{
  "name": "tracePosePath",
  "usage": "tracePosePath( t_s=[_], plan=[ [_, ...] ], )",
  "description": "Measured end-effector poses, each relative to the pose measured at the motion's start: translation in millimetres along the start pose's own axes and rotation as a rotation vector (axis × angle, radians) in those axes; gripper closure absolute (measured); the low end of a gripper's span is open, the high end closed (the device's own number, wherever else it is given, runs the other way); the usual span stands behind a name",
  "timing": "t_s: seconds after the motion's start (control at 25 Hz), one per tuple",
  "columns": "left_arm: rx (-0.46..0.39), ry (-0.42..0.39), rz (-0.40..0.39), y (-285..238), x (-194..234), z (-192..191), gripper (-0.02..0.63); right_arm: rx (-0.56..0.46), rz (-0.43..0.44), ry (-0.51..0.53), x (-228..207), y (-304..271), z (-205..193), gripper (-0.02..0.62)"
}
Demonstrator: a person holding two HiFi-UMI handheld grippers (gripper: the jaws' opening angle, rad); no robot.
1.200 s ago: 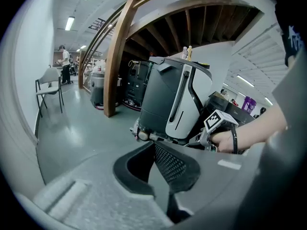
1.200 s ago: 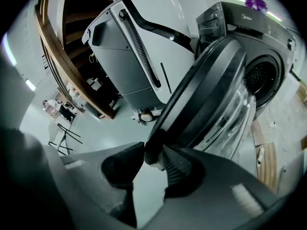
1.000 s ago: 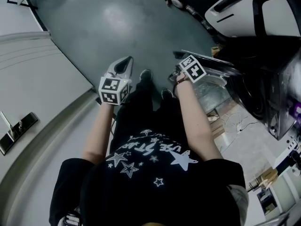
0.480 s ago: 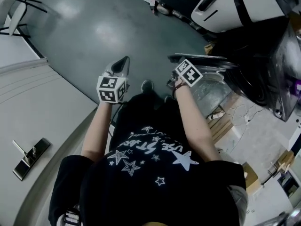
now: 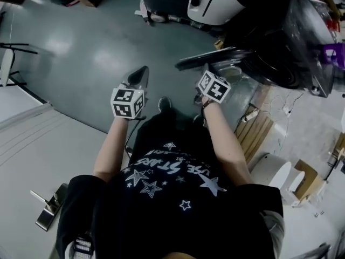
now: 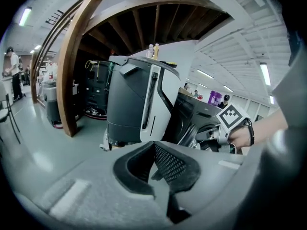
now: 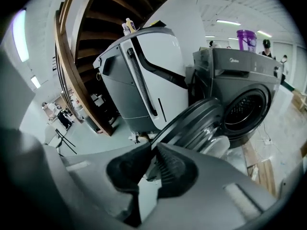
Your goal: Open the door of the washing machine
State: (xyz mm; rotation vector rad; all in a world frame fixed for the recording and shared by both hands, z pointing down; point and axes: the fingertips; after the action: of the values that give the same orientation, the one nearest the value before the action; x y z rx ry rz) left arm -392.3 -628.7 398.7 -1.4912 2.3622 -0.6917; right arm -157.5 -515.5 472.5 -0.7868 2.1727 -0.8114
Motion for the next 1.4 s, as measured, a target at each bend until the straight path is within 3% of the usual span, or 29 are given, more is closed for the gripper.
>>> tracePosePath(
  t_s=[0.32,0.88,1.4],
  plan=[
    [-0.05,0.0,0.003,14,-46,23,0.595,-0.074,0.077,0.061,-33,57,29,0.58],
    [-0.109,-0.077,-0.015,35,-177,48,0.595,-0.219,0.164,0.15,-113,159,67,0.583],
    [-0.122,-0.114,-0.011,75,-297,35,0.595,-0.283,0.245,0.178,-190,246,56,0.583]
  ],
)
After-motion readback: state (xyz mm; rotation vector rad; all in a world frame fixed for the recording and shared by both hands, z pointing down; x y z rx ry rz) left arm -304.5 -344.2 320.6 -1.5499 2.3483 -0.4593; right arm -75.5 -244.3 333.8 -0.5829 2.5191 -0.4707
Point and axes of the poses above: the fingertips, and each gripper's own axes: y backward along the fingers, x to its left, z out of its top, and after that the axes turned 13 degrees about -y, right-handed
